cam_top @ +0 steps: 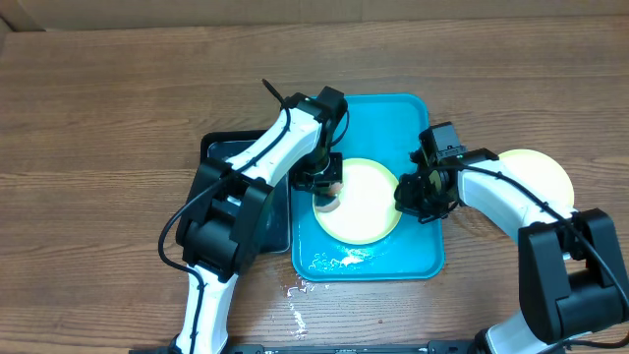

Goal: Clean dirty plates on tray and stack at the side
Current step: 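Scrub the last plate's blue stain with the sponge in the left gripper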

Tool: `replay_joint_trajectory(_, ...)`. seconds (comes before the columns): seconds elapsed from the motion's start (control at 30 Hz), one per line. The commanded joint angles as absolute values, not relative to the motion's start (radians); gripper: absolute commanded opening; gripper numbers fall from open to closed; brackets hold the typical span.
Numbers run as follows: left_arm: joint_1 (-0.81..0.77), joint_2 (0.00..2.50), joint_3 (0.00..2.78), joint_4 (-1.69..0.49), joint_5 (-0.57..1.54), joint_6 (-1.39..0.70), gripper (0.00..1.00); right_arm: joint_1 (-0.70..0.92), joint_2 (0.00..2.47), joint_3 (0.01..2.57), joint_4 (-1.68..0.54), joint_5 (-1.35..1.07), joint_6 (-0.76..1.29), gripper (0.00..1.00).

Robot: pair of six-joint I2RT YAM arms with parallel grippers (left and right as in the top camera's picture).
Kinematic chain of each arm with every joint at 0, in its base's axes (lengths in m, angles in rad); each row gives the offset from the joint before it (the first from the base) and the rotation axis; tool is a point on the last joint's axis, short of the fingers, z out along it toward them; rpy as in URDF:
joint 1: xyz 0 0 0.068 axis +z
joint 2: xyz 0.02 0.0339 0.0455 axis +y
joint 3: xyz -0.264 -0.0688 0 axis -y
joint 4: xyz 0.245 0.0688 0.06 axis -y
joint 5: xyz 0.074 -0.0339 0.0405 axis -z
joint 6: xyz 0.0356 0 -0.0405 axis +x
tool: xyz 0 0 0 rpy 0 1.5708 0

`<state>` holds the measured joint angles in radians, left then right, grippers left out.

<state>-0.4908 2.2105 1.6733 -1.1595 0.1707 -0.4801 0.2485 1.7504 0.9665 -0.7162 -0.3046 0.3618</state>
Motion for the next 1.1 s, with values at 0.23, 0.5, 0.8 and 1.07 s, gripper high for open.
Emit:
replay_joint_trajectory(0.23, -0.504, 2.223, 1.663, -1.229, 0.153, -0.447, 0.04, 0.236, 1.761, 0.961, -0.723, -0.249, 0.358, 0.04)
replay_joint_trajectory(0.5, -0.629, 2.223, 1.657, -1.016, 0.368, -0.434, 0.04, 0.236, 1.761, 0.961, -0.723, -0.249, 0.358, 0.04)
replay_joint_trajectory(0.8, -0.702, 2.224, 1.656, -1.077, 0.414, -0.508, 0.05, 0.236, 1.761, 0.961, -0.727, -0.249, 0.358, 0.04)
replay_joint_trajectory(1.07, -0.646, 2.223, 1.656, -1.241, 0.186, -0.611, 0.04, 0.236, 1.761, 0.961, -0.730, -0.249, 0.358, 0.04)
